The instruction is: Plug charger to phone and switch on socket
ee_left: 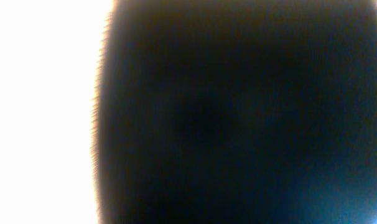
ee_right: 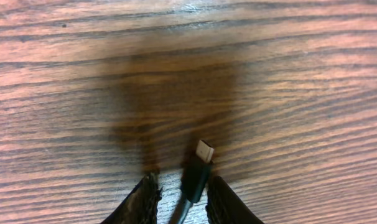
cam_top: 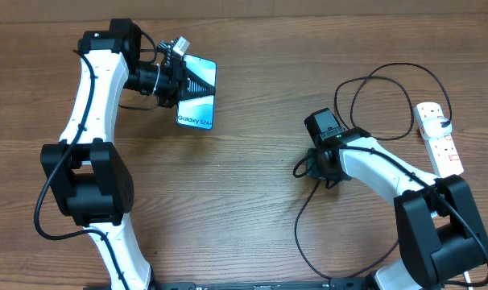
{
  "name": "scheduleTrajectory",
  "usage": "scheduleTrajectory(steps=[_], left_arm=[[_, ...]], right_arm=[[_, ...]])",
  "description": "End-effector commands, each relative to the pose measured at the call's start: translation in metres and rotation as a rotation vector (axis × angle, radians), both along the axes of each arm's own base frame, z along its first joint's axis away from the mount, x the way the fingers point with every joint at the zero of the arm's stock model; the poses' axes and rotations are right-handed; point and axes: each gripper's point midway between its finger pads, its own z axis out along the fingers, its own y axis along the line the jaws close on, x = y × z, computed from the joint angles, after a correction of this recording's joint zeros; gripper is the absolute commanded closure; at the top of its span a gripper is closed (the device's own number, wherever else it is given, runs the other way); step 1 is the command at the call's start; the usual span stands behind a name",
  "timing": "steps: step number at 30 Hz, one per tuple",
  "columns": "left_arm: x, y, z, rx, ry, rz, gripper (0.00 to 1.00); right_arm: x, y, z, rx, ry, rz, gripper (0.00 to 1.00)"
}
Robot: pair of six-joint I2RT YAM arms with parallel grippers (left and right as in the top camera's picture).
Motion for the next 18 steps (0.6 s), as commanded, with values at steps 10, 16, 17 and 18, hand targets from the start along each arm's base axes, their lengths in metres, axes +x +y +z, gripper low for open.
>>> scheduleTrajectory(steps=[10,16,17,18], left_arm=[[-0.003,-0.007,0.017,-0.015,-0.039,-0.011,0.96],[-0.004,-0.007,0.017,-0.013,-0.037,-0.011,0.96],[-0.004,-0.007,0.017,-0.013,-0.036,-0.011,0.96],[-0.004,-0.007,0.017,-0.013,-0.036,-0.011,0.96]], right_arm=[[-0.017,0.002,-0.011,0.025,0.078,-0.106,0.72],[-0.019,0.001,-0.018,0.036,0.065,-0.192,0.73],[-0.019,0.001,-0.019,0.038,0.062,-0.195,0.73],[-0.02,0.0,-0.021,0.038,0.061,-0.195,0.73]])
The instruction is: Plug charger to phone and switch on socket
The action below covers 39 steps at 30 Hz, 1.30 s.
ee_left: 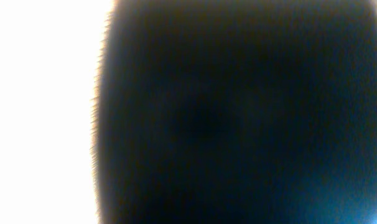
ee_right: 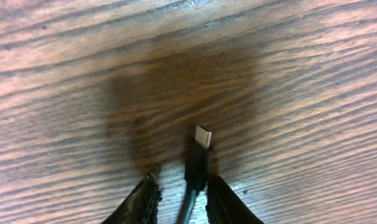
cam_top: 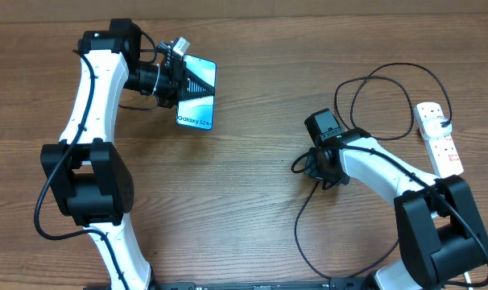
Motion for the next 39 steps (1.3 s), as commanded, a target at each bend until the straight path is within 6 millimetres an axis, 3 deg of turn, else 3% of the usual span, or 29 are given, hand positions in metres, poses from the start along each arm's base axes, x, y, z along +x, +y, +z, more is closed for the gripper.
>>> scheduleTrajectory(steps=[1,9,14,17,19,22,25,27,28,33,35,39], left_arm=[[-0.004,-0.007,0.018,-0.02,-0.037,-0.011,0.96],[-0.004,-0.007,0.018,-0.02,-0.037,-0.011,0.96],[-0.004,-0.007,0.018,-0.02,-0.036,-0.011,0.96],[-0.004,-0.007,0.018,-0.02,-0.037,-0.011,0.96],[-0.004,-0.007,0.018,-0.02,-0.037,-0.011,0.96],[-0.004,-0.007,0.018,-0.02,-0.037,-0.011,0.96],[-0.004,-0.007,0.018,-0.021,-0.037,-0.011,0.96],[-0.004,-0.007,0.018,-0.021,-0.037,-0.011,0.96],[-0.004,-0.007,0.018,-0.021,-0.037,-0.011,0.96],[-0.004,-0.007,0.018,-0.022,-0.037,-0.011,0.96],[-0.004,-0.007,0.018,-0.022,-0.037,-0.011,0.96],[-0.004,-0.007,0.018,-0.022,-0.037,-0.011,0.96]], right_arm=[[-0.017,-0.004,-0.02,-0.001,0.056,-0.046,0.73],[-0.013,-0.008,-0.02,-0.023,0.031,-0.075,0.78],[-0.007,-0.004,-0.02,-0.009,0.012,-0.037,0.91],[-0.007,-0.004,-0.02,-0.009,0.012,-0.037,0.89],[-0.006,-0.004,-0.019,-0.008,0.009,-0.037,0.76],[-0.004,-0.003,-0.019,-0.005,0.001,-0.037,0.75],[-0.003,-0.003,-0.019,-0.003,-0.005,-0.037,0.83],[-0.003,-0.003,-0.019,-0.003,-0.004,-0.037,0.96],[-0.003,-0.003,-0.019,-0.003,-0.004,-0.037,0.96],[-0.007,-0.003,-0.02,0.001,0.015,-0.036,0.96],[-0.009,-0.003,-0.02,0.0,0.022,-0.036,0.88],[-0.011,-0.003,-0.02,0.002,0.029,-0.036,0.84]])
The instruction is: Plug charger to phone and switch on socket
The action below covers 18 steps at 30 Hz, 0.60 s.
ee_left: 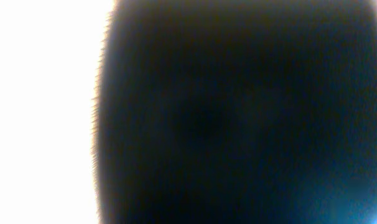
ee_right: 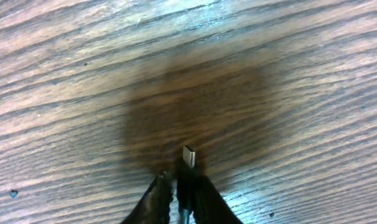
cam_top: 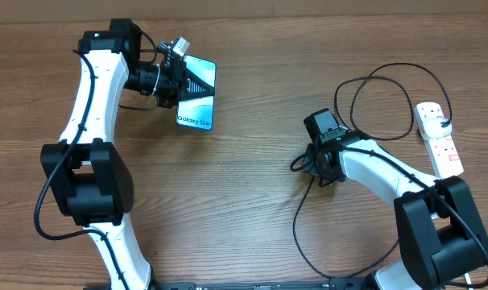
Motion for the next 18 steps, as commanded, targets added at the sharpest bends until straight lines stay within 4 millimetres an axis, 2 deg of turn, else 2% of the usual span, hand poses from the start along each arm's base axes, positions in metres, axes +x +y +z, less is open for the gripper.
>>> scheduleTrajectory(steps=[1,8,10,11,13,15,16,18], left_arm=[[-0.0036,-0.0076,0.019,-0.026,-0.037,-0.011,0.96],[-0.0035,-0.0076,0.019,-0.026,-0.038,-0.011,0.96],[-0.0035,-0.0076,0.019,-0.026,-0.038,-0.011,0.96],[-0.0035,-0.0075,0.0189,-0.025,-0.038,-0.011,0.96],[-0.0035,-0.0076,0.019,-0.026,-0.038,-0.011,0.96],[-0.0034,-0.0075,0.019,-0.025,-0.038,-0.011,0.96],[-0.0035,-0.0076,0.019,-0.026,-0.038,-0.011,0.96],[-0.0035,-0.0076,0.019,-0.026,-0.038,-0.011,0.96]], right_arm=[[-0.0217,-0.0077,-0.0197,-0.025,0.089,0.001,0.84],[-0.0217,-0.0077,-0.0197,-0.025,0.089,0.001,0.96],[-0.0218,-0.0076,-0.0198,-0.025,0.089,0.001,0.96],[-0.022,-0.0076,-0.0198,-0.024,0.09,0.001,0.95],[-0.0222,-0.0072,-0.0198,-0.022,0.091,0.001,0.79],[-0.0232,-0.0072,-0.0199,-0.021,0.095,0.001,0.76],[-0.0239,-0.007,-0.02,-0.02,0.098,0.001,0.76],[-0.0249,-0.0069,-0.02,-0.019,0.103,0.001,0.87]])
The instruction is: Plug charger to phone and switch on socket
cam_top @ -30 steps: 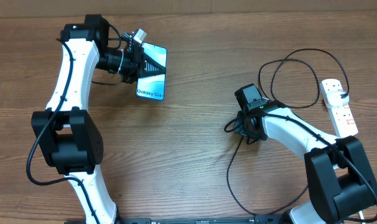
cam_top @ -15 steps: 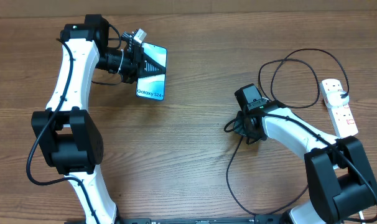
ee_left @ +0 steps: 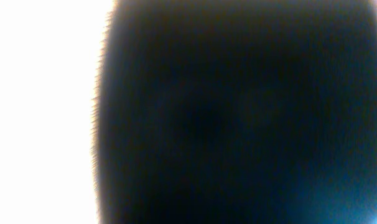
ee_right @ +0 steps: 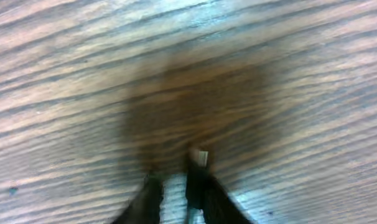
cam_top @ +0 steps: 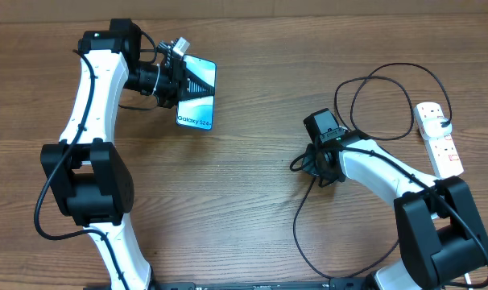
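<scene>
The phone (cam_top: 197, 93), its lit screen reading Galaxy S24, is held tilted off the table at the back left by my left gripper (cam_top: 178, 83), shut on its edge. In the left wrist view the phone (ee_left: 238, 112) fills the frame as a dark blur and the fingers are hidden. My right gripper (cam_top: 312, 165) is down on the table at centre right. In the blurred right wrist view the charger plug (ee_right: 199, 158) lies against the right finger, with bare table between it and the left finger. The right gripper (ee_right: 176, 180) stands partly open.
A white socket strip (cam_top: 438, 137) lies at the right edge, with the charger's adapter plugged in at its far end. The black cable (cam_top: 373, 87) loops from it across the table and on towards the front edge. Wooden table (cam_top: 244, 201).
My right gripper's fingers, shut on the plug then, now stand apart, with a gap of table beside the left one. The plug sits against the right finger. The left arm and phone have not moved.
My right gripper stood open around the plug lying on the table at the first two moments, shifting slightly between them. Then it was shut on the plug. Now its fingers are apart again. All along the left gripper held the phone still at the back left.
</scene>
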{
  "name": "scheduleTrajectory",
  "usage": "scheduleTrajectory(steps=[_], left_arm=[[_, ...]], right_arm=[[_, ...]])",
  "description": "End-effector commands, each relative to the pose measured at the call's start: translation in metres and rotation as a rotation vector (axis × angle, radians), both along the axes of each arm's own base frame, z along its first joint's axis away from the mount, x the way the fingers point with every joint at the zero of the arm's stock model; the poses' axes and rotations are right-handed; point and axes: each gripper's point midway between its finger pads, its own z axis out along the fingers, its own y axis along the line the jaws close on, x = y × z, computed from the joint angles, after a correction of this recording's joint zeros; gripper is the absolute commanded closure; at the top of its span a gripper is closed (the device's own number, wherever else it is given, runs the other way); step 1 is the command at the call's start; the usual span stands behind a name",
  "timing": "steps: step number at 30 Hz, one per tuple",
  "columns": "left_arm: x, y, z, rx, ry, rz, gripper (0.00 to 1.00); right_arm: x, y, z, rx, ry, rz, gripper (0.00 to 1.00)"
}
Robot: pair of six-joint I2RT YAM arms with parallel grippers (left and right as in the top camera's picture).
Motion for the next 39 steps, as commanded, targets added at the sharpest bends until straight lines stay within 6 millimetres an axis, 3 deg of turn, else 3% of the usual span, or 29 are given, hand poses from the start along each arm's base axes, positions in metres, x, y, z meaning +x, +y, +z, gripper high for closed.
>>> scheduleTrajectory(steps=[1,2,5,10,13,17,20,23,32,39], left_arm=[[-0.003,-0.008,0.019,-0.026,-0.038,-0.011,0.96],[-0.003,-0.008,0.019,-0.026,-0.038,-0.011,0.96],[-0.003,-0.008,0.019,-0.028,-0.038,-0.011,0.96],[-0.003,-0.016,0.037,-0.141,-0.058,-0.019,0.96],[-0.001,-0.021,0.055,-0.246,-0.111,-0.035,0.96],[-0.001,-0.027,0.093,-0.467,-0.235,-0.073,0.96],[0.001,-0.027,0.101,-0.512,-0.237,-0.074,0.96],[-0.001,-0.03,0.101,-0.513,-0.233,-0.08,0.96],[-0.017,-0.065,0.101,-0.522,-0.186,-0.158,0.95],[-0.021,-0.066,0.101,-0.521,-0.134,-0.15,0.95]], right_arm=[[-0.023,-0.007,-0.02,-0.015,0.095,-0.008,0.92],[-0.023,-0.006,-0.02,-0.015,0.097,-0.007,0.96],[-0.025,-0.003,-0.02,0.005,0.105,0.02,0.96],[-0.023,0.041,-0.003,0.234,0.107,0.259,0.96],[-0.023,0.082,0.036,0.483,0.044,0.432,0.96],[-0.027,0.13,0.112,0.836,-0.116,0.62,0.96],[-0.034,0.149,0.159,1.026,-0.211,0.73,0.96],[-0.044,0.159,0.193,1.177,-0.263,0.824,0.96],[-0.042,0.178,0.224,1.303,-0.255,0.809,0.96],[-0.037,0.183,0.236,1.339,-0.242,0.766,0.96]])
